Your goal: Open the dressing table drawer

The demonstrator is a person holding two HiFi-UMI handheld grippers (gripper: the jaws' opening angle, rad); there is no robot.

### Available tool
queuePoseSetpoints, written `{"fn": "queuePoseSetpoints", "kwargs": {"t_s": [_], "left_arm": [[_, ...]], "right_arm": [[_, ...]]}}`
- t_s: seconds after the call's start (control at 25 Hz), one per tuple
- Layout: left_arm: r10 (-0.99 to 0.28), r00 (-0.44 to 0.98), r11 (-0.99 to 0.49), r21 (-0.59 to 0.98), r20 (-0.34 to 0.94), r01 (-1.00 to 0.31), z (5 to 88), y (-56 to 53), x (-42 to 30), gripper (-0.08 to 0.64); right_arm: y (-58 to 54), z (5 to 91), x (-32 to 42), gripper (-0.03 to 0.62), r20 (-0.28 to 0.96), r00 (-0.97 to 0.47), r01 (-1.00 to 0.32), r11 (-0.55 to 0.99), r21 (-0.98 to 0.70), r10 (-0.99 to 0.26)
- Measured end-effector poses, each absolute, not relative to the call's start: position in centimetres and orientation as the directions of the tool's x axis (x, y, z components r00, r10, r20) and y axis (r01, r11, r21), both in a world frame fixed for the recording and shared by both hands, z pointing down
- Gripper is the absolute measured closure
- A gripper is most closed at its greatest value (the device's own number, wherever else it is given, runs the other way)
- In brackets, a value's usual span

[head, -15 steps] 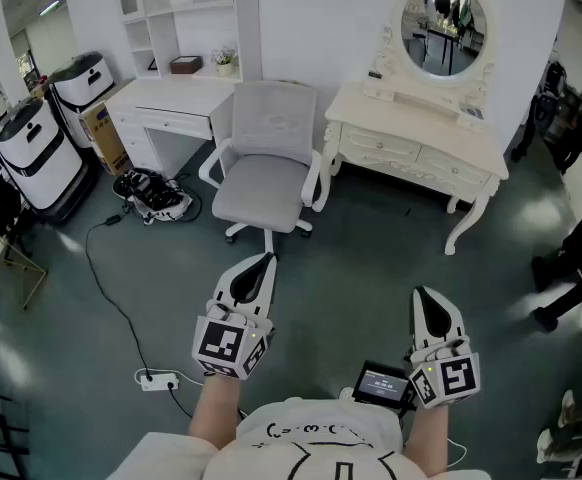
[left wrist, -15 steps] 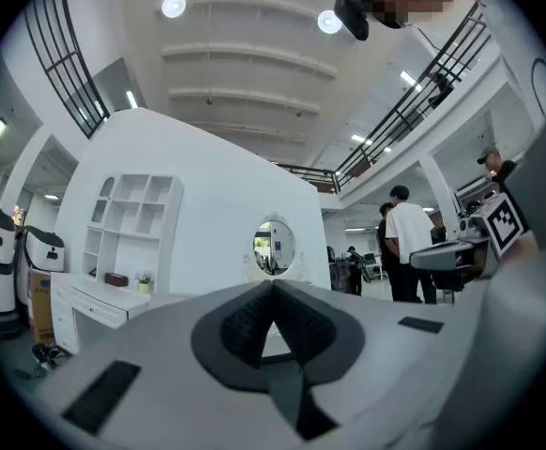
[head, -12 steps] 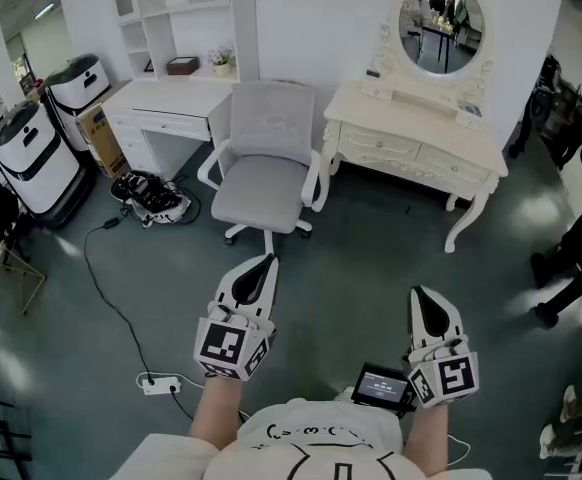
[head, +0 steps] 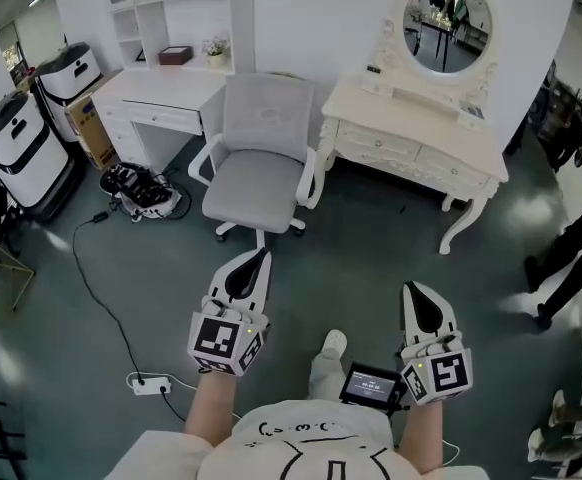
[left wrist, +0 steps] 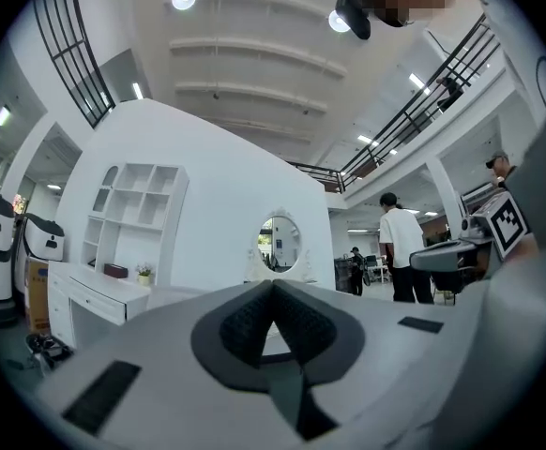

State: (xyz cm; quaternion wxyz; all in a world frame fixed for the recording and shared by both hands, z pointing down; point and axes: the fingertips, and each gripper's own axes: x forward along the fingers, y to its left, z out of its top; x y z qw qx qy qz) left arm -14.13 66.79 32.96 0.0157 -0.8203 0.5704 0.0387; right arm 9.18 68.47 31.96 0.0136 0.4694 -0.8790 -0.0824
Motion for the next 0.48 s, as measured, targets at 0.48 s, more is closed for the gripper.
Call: {"fn": "queuePoseSetpoints", "kwargs": {"t_s": [0.48], "left_arm": [[-0.947,0.314,-0.315,0.017,-0.066,-0.949,33.2,52.0,-10.8,0.545]], "right_arm": [[52.8,32.9,11.6,0.586,-0.037,-0.618,-0.781,0.608,0.142,-0.785]]}}
